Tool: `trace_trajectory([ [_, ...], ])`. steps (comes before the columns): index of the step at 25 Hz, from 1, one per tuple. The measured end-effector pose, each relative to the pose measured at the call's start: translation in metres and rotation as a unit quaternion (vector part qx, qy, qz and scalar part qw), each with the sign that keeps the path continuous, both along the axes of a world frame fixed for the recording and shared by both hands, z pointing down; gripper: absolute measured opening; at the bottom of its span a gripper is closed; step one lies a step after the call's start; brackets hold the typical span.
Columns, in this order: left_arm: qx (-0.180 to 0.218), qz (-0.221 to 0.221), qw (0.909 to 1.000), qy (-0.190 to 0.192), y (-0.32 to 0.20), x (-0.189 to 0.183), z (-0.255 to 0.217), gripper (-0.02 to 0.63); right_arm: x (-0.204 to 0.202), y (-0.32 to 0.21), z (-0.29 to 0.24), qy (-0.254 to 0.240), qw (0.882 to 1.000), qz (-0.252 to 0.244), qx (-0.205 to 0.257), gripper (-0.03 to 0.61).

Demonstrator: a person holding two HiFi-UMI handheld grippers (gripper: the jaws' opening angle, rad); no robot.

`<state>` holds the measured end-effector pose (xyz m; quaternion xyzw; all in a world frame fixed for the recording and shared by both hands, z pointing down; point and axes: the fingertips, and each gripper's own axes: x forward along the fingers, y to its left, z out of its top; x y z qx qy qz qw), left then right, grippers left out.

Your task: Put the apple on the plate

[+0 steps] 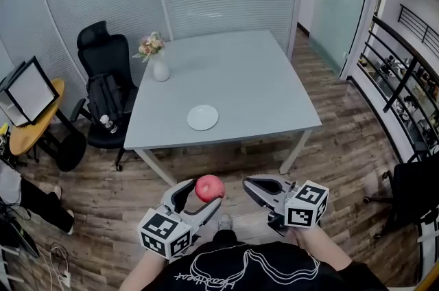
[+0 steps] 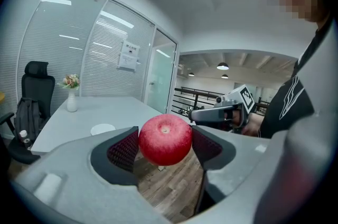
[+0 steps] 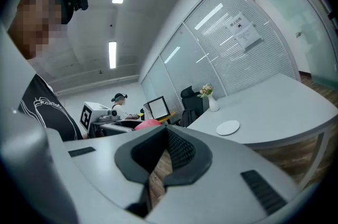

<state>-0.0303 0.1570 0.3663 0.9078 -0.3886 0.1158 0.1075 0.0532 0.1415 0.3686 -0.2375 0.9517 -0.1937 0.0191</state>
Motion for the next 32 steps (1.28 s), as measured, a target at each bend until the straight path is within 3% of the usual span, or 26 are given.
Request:
trace_trajectory([
  [9,0.004,0.013,0.9999,-0.003,-0.105,-0.031,-0.018,0.316,-0.03,-0.102,-0.017,-0.005,1.0,0.013,0.001,0.009],
  [17,-0.015,0.028,0.9995,0.004,-0.189,-0.053,-0.007,0.316,-0.047,-0.179,-0.007,0.003,0.999,0.033,-0.022,0.009],
  [32,-0.041,0.027,0.9988,0.0,-0.285,-0.078,0.039,0.316,-0.066,-0.259,0.038,0.009,0.996,0.052,-0.07,0.009],
])
